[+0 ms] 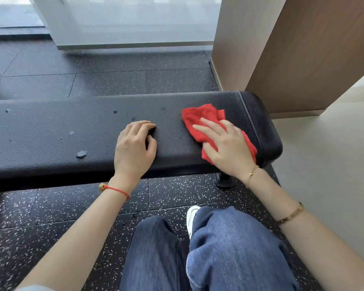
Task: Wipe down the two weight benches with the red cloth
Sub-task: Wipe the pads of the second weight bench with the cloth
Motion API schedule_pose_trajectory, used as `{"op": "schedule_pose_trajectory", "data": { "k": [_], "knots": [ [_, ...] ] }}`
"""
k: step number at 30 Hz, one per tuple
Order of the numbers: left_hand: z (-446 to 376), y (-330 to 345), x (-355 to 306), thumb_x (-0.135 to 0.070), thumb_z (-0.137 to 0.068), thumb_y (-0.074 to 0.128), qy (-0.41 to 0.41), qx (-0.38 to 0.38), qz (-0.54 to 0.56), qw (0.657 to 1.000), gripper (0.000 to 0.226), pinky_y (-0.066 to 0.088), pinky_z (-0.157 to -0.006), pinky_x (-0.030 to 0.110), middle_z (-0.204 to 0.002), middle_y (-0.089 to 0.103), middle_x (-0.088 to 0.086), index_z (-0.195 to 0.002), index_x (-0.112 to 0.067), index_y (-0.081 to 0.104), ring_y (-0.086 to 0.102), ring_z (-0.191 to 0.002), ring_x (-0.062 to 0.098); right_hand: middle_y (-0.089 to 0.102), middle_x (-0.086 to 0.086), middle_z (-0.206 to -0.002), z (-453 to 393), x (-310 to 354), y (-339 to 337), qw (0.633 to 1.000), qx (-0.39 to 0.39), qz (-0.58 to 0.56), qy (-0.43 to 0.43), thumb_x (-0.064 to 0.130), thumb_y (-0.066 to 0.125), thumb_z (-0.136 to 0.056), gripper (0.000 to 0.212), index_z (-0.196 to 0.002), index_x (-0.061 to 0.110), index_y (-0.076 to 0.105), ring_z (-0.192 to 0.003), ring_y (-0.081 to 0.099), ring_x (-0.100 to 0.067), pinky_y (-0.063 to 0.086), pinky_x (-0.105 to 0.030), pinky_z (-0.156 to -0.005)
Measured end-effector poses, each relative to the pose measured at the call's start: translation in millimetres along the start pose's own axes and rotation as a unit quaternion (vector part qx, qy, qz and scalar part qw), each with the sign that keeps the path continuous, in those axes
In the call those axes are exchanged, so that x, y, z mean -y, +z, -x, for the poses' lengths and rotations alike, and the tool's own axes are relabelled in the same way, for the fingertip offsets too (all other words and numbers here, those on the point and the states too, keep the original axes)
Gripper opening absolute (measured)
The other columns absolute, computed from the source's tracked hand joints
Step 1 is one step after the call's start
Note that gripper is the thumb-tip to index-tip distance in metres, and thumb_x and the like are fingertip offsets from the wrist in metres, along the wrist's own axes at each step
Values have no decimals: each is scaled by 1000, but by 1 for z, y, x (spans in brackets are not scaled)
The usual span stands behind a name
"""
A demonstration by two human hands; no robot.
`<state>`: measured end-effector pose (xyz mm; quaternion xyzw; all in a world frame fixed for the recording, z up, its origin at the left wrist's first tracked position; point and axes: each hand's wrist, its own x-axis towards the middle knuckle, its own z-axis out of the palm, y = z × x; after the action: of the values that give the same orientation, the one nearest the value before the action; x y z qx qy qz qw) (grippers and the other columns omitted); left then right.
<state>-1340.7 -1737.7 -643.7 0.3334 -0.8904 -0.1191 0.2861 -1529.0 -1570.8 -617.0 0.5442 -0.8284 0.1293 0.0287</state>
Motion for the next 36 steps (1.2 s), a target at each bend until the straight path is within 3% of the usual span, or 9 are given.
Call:
{"op": "schedule_pose_trajectory", "data": {
  "k": [3,8,14,17,22,27,31,36],
  "knots": [
    [0,-1,-2,-14,-91,53,-3,1,2,1000,28,43,-104,38,-123,64,1,-116,-13,65,55,-118,23,44,13,-149,-8,-43,-7,996,-35,23,84,36,45,-88,49,-137,40,50,-126,42,-27,30,-40,-107],
    [0,1,-5,-13,-90,51,-6,-1,-13,1000,28,43,-103,40,-122,64,2,-115,-12,64,54,-118,25,34,9,-156,-66,-68,-8,979,0,30,200,36,43,-94,48,-142,40,43,-137,31,-33,23,-42,-112],
    [0,0,-4,-13,-91,52,-2,-4,-14,1000,28,43,-104,40,-122,64,3,-116,-12,64,55,-118,25,37,15,-152,-46,1,6,999,21,18,36,39,43,-90,51,-140,42,44,-131,36,-29,24,-40,-111],
    [0,0,-2,-13,-91,52,3,-3,-8,1000,28,44,-104,40,-123,64,3,-116,-12,64,55,-118,25,41,18,-149,-9,3,1,1000,10,7,3,40,41,-87,52,-138,42,47,-129,38,-27,25,-39,-110],
    [0,2,0,-14,-91,52,9,-7,-1,1000,28,44,-103,40,-123,64,3,-117,-12,65,55,-118,24,45,14,-147,15,-41,-10,995,-50,14,91,38,43,-86,50,-135,40,52,-125,42,-27,30,-39,-107],
    [0,4,-1,-15,-90,51,3,-22,-6,1000,28,43,-103,38,-121,64,1,-115,-13,65,55,-116,24,38,9,-153,-49,-73,-9,974,-37,22,223,35,44,-93,46,-138,39,48,-135,33,-32,23,-40,-110],
    [0,3,0,-15,-90,52,6,-22,-4,1000,27,43,-102,36,-119,65,-1,-113,-14,65,56,-115,23,32,7,-156,-89,-60,-1,973,11,28,231,38,39,-95,48,-143,38,42,-138,26,-37,20,-44,-113],
    [-1,2,2,-16,-89,51,9,-23,4,1000,28,43,-102,37,-120,65,-2,-114,-16,66,56,-116,22,40,11,-152,-24,-55,-8,984,-31,37,171,35,44,-91,48,-139,40,47,-130,36,-33,25,-41,-109]
  ]
}}
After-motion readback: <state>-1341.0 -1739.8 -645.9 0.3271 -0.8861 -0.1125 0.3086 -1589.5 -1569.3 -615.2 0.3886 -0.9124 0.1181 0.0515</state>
